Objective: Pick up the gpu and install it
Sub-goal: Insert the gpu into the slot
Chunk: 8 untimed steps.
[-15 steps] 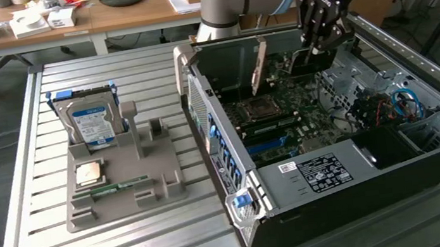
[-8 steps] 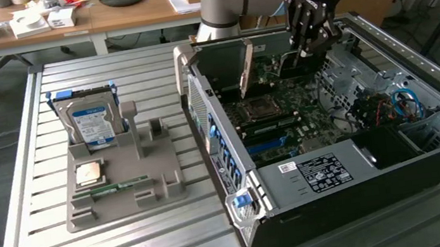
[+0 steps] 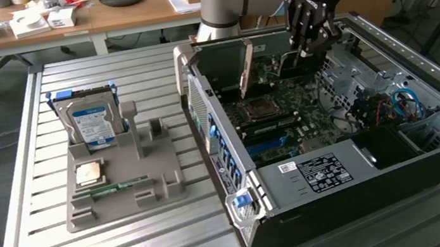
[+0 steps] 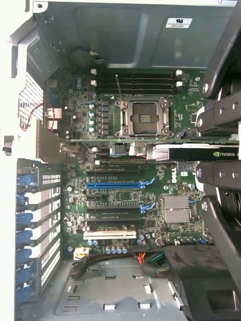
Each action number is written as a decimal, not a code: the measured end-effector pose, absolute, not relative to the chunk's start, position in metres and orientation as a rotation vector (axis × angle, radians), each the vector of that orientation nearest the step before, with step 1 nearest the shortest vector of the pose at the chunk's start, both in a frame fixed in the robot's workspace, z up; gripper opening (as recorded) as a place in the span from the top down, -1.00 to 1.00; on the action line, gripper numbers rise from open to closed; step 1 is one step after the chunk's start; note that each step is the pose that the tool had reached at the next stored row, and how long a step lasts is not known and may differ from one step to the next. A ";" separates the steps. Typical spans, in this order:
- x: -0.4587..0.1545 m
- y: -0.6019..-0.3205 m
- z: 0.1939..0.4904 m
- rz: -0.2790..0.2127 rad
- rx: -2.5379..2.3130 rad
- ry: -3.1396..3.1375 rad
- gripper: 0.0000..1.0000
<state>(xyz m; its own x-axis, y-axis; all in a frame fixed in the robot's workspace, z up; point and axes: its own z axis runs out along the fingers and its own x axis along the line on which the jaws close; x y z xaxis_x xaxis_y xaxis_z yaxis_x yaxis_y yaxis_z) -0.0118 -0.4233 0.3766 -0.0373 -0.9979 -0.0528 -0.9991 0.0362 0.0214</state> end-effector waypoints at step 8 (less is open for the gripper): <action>-0.012 -0.423 0.371 0.081 -2.163 2.244 0.47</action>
